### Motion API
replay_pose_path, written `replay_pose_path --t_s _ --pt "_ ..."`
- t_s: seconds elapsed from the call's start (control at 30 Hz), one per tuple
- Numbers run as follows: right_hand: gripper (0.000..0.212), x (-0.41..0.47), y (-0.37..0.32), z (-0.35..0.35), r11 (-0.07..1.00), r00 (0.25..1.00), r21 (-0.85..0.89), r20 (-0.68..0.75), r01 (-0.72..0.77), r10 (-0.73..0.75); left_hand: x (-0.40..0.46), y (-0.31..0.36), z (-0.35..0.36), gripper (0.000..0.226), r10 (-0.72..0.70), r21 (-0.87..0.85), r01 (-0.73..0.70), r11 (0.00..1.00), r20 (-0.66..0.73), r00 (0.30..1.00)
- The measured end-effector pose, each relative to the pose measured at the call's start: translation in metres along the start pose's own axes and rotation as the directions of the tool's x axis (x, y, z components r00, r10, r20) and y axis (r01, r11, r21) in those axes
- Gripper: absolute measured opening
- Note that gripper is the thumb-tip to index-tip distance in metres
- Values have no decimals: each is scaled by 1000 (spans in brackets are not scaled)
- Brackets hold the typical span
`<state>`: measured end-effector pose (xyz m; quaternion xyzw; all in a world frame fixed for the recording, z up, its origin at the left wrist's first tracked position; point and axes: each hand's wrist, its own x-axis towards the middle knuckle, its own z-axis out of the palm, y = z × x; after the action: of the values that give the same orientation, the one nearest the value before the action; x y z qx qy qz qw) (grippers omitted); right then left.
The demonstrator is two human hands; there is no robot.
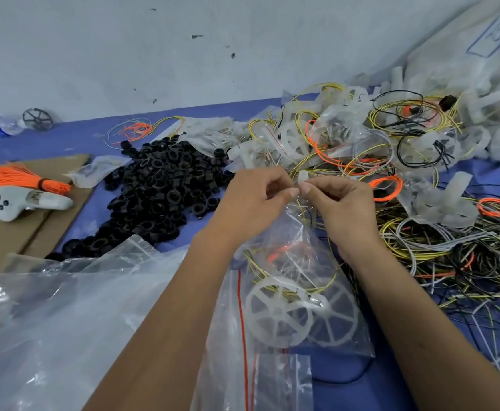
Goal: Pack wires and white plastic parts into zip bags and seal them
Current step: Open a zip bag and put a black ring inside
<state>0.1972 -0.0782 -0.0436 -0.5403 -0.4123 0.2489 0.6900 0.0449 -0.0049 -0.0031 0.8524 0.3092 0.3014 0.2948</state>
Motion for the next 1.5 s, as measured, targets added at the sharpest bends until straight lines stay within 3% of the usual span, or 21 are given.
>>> replay_pose_path --t_s 0.17,0.3,0.53,0.67,0.77,0.9,1.03,1.37,1.5 --pt "9 3 6 1 999 999 -11 5 -34 34 0 -17 2 2 -28 -91 24 996 -37 999" --pt "7 4 7 0 998 998 -27 -52 -49 47 -5 -23 3 28 10 -185 -28 982 -93 996" --pt "9 1 1 4 999 996 5 -75 -46 46 -9 -28 10 24 36 -164 -51 985 -90 995" --pt "7 0 -1 4 999 997 -1 -65 -48 48 -8 -30 10 11 60 -182 -74 980 -80 995" --pt "9 -1 -2 6 998 997 6 -59 -56 56 -7 -32 12 8 72 -286 -98 953 -99 992" --pt "14 -2 -4 8 999 998 13 -48 -40 41 -8 -31 14 27 78 -364 -110 925 -101 992" --pt "16 -1 -5 6 997 997 54 -56 -49 52 -8 -29 18 35 77 -335 -91 938 -55 995" --pt "11 -1 -5 7 996 995 65 -68 -62 66 -9 -29 17 2 58 -237 -75 969 -77 995" --pt "13 -1 -4 6 997 996 50 -65 -58 61 -10 -32 19 27 15 -119 -12 993 25 1000"
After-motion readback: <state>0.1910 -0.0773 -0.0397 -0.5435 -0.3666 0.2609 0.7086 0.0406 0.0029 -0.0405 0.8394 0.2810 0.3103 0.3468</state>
